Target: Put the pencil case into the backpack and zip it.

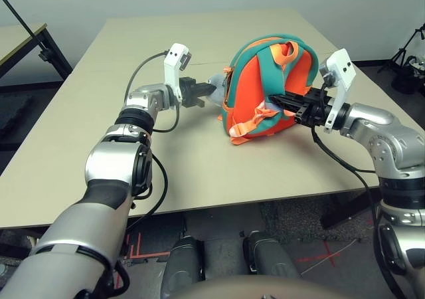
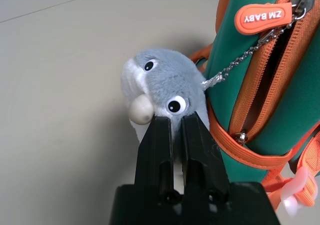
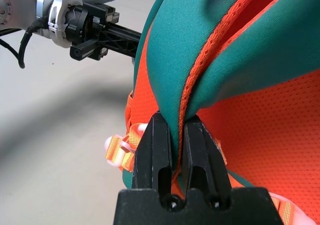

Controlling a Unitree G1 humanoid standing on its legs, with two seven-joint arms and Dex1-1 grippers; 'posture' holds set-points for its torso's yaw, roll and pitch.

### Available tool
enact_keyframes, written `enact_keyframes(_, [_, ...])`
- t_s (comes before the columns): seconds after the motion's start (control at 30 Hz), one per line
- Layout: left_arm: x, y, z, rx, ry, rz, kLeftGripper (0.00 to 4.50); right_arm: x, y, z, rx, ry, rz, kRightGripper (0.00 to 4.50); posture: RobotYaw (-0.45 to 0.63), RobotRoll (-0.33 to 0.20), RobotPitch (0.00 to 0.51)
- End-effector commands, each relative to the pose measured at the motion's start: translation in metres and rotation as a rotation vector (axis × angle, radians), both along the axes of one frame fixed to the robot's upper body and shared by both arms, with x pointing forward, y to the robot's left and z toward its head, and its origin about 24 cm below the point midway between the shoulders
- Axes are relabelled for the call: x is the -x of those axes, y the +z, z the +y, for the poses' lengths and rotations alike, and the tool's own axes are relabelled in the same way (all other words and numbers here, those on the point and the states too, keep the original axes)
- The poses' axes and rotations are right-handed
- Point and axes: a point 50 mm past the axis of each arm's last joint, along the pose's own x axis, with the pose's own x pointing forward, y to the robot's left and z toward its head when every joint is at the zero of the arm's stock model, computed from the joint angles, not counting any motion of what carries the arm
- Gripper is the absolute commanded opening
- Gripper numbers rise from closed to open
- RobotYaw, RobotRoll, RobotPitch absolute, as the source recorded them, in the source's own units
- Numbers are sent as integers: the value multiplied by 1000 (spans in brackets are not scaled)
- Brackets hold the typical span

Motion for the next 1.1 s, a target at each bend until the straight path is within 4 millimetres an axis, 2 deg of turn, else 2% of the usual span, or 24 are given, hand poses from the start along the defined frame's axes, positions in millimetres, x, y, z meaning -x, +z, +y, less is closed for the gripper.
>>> enact_keyframes(0.03, [2, -2, 6, -16, -26, 8, 22, -1, 6, 1, -5, 7, -32, 0, -234, 0, 0])
enact_keyframes(0.3, [9, 8, 34, -49, -105, -17, 22, -1, 6, -1, -4, -5, -31, 0, -230, 0, 0])
enact_keyframes(0.5, [23, -3, 49, -109, -176, 22, 22, -3, 5, 1, -4, 7, -27, 0, -205, 0, 0])
enact_keyframes(0.87, [46, -42, 44, -79, -168, 146, 22, -8, 6, 6, -3, 39, -27, 0, -188, 0, 0])
enact_keyframes(1.1, [46, -47, 45, -64, -144, 168, 22, -8, 6, 6, 0, 40, -27, 0, -198, 0, 0])
